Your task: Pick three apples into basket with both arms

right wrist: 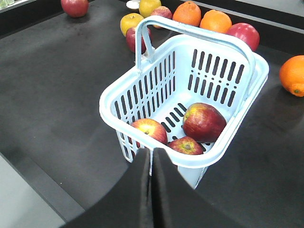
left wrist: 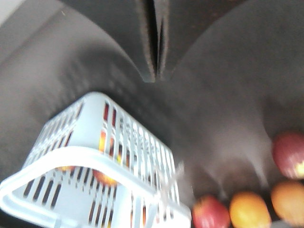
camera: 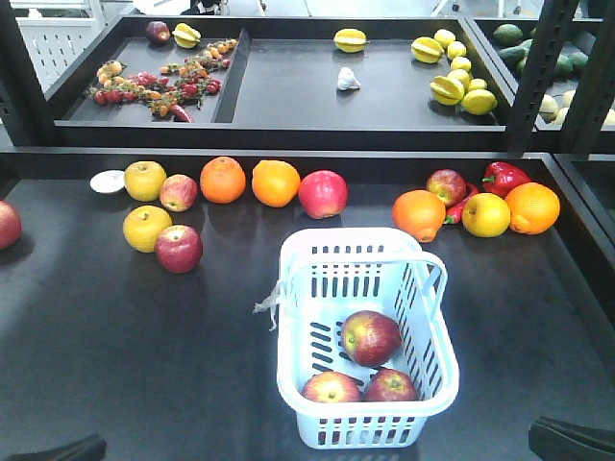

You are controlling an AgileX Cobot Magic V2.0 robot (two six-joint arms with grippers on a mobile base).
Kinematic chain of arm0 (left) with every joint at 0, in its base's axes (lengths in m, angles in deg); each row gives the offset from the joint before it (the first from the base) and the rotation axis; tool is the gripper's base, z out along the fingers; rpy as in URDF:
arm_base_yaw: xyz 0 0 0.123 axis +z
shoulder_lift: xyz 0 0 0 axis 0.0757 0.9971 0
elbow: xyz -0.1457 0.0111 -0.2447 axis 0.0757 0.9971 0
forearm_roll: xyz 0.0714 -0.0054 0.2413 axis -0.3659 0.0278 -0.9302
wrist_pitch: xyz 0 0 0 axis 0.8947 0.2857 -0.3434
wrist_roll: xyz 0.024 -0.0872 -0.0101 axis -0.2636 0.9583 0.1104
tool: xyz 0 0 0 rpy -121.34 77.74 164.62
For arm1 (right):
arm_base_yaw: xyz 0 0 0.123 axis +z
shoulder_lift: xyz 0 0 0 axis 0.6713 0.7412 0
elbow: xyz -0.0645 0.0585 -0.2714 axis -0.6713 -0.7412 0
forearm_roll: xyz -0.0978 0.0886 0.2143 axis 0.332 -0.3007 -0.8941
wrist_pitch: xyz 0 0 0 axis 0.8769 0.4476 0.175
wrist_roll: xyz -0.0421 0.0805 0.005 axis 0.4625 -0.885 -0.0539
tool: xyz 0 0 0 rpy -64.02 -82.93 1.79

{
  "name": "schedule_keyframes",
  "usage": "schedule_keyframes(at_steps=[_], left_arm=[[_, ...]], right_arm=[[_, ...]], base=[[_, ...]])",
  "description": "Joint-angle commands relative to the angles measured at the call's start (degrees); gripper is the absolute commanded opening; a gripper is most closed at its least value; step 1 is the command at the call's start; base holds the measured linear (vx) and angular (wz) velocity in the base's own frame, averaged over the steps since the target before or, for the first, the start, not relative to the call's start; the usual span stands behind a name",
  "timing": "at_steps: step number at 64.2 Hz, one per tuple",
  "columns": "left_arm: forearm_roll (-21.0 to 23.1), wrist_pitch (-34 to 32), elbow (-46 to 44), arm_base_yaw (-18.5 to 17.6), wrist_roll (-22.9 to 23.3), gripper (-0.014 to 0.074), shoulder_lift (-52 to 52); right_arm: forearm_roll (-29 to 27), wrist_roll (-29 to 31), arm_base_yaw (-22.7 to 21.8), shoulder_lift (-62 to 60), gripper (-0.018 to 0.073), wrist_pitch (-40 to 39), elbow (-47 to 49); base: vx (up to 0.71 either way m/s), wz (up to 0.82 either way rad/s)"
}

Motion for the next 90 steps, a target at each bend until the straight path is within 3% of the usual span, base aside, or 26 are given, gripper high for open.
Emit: schedule_keyframes(at_steps=[1, 13, 25, 30, 37, 44, 47, 55, 59, 90], left_arm=[[5.61, -1.88, 1.63, 0.99, -7.67, -0.0008, -6.15], [7.97, 2.33, 1.63, 8.67, -15.30, -0.0008, -20.73], [7.71, 4.35, 1.63, 23.41, -15.29, -0.0008, -31.88], [7.79, 4.35, 1.63, 27.76, -15.29, -0.0008, -35.38], [7.98, 3.93, 1.63, 31.23, -15.22, -0.0008, -35.74], [7.27, 4.08, 1.63, 32.49, -14.33, -0.0008, -35.74], [5.04, 4.08, 1.63, 32.53, -12.61, -0.0008, -35.80], [-3.84, 4.08, 1.63, 32.86, -1.60, -0.0008, -35.86], [-6.27, 4.15, 1.63, 32.86, 2.16, -0.0008, -35.86], [-2.38, 7.37, 1.63, 35.39, 3.34, -0.0008, -35.92]], right_arm=[[-0.79, 0.58, 0.04, 0.37, -0.0003, -3.90, 1.53], [-0.79, 0.58, 0.04, 0.37, -0.0003, -3.90, 1.53], [-0.79, 0.58, 0.04, 0.37, -0.0003, -3.90, 1.53], [-0.79, 0.58, 0.04, 0.37, -0.0003, -3.90, 1.53], [-0.70, 0.58, 0.04, 0.37, -0.0003, -3.85, 1.53], [-0.70, 0.58, 0.04, 0.37, -0.0003, -3.85, 1.53], [-0.70, 0.58, 0.04, 0.37, -0.0003, -3.85, 1.53], [-0.70, 0.58, 0.04, 0.37, -0.0003, -3.85, 1.53], [-0.70, 0.58, 0.04, 0.37, -0.0003, -3.85, 1.53], [-0.70, 0.58, 0.04, 0.37, -0.0003, -3.85, 1.53]], base=[[0.00, 0.00], [0.00, 0.00], [0.00, 0.00], [0.00, 0.00], [0.00, 0.00], [0.00, 0.00], [0.00, 0.00], [0.00, 0.00], [0.00, 0.00], [0.00, 0.00]])
